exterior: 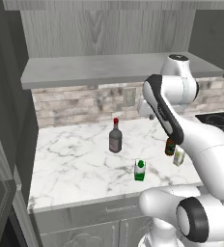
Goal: Sort all alcoholic drinks to one cabinet, and non-alcoholic drinks to the other.
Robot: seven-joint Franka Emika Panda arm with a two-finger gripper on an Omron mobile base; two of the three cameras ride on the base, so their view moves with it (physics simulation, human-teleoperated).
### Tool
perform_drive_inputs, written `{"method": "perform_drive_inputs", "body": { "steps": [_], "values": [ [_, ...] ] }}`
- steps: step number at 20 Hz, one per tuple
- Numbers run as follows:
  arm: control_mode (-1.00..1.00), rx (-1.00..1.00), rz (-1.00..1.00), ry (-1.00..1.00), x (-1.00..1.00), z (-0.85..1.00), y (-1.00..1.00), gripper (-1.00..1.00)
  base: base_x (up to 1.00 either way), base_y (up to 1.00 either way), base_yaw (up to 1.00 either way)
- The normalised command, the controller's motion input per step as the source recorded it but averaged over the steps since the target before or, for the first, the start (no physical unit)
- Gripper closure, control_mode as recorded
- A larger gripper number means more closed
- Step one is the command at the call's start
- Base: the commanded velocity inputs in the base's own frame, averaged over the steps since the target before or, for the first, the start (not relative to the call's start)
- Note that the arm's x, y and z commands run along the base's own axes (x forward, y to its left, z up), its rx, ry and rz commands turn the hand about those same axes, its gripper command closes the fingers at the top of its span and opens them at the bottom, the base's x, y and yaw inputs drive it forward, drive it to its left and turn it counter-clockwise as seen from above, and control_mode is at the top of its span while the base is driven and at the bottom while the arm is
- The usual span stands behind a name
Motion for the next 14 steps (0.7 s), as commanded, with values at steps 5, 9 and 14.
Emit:
{"method": "perform_drive_inputs", "body": {
  "steps": [5,9,14],
  "values": [
    [-1.00,0.00,0.00,0.00,-0.08,-0.05,0.00,-1.00,0.00,0.00,0.00],
    [-1.00,-0.01,0.00,0.00,-0.17,-0.12,0.07,-1.00,0.00,0.00,0.00],
    [-1.00,-0.01,0.01,0.00,-0.19,-0.15,0.08,-1.00,0.00,0.00,0.00]
  ]
}}
